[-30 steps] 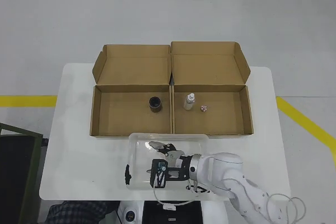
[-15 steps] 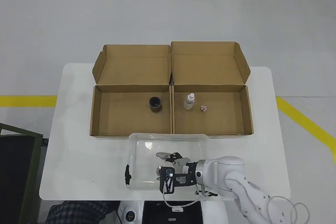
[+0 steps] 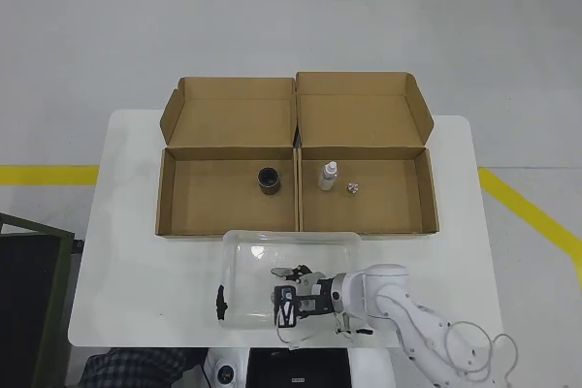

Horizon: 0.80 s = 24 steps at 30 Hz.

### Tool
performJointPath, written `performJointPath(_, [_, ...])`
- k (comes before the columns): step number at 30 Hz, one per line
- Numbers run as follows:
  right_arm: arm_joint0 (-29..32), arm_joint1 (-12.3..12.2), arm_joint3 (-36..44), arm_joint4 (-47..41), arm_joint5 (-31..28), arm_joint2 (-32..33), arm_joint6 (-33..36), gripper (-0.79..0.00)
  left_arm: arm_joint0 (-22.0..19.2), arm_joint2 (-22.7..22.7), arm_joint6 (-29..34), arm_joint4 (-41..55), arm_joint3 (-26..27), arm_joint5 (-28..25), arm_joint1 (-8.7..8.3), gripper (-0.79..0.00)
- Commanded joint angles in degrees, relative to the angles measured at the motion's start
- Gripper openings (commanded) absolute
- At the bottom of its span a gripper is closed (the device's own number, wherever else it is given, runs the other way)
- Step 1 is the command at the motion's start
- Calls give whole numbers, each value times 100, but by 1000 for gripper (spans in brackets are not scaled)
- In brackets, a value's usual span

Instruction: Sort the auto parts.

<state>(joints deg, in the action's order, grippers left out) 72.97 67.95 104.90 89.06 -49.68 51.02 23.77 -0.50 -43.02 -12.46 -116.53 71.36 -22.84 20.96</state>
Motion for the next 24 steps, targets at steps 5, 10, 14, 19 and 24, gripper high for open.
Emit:
performJointPath(5, [-110,20,-177,-136,62,-91,90,-283,0,0,0,0,0,0,0,0])
performJointPath(10, [-187,34,-301,-227,81,-178,148,-403,0,0,0,0,0,0,0,0])
performJointPath(14, [-249,47,-364,-322,112,-236,204,-468,0,0,0,0,0,0,0,0])
performJointPath(19, [-299,49,-387,-440,80,-278,219,-730,0,0,0,0,0,0,0,0])
performJointPath(24, [-263,30,-277,-702,94,-208,151,-785,0,0,0,0,0,0,0,0])
